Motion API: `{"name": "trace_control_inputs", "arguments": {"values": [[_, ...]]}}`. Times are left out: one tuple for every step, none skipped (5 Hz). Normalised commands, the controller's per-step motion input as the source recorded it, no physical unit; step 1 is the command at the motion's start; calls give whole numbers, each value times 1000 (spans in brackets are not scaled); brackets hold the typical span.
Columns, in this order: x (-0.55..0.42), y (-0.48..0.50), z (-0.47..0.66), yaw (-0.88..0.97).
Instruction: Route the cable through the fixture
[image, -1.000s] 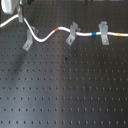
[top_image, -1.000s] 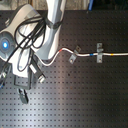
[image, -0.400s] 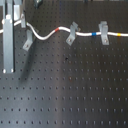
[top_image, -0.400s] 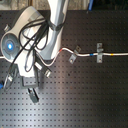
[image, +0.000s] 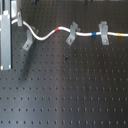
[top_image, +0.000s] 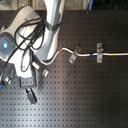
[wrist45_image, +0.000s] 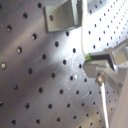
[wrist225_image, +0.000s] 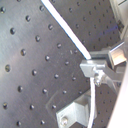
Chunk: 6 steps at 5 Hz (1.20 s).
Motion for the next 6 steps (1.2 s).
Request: {"name": "trace_control_inputs", "arguments": {"values": [[-175,457,327,0],[-66,244,312,-77],[-34,-2,109,-154],[-32,-6,0,-89],[114,-159,-155,0],[175,-238,-287,0]]}}
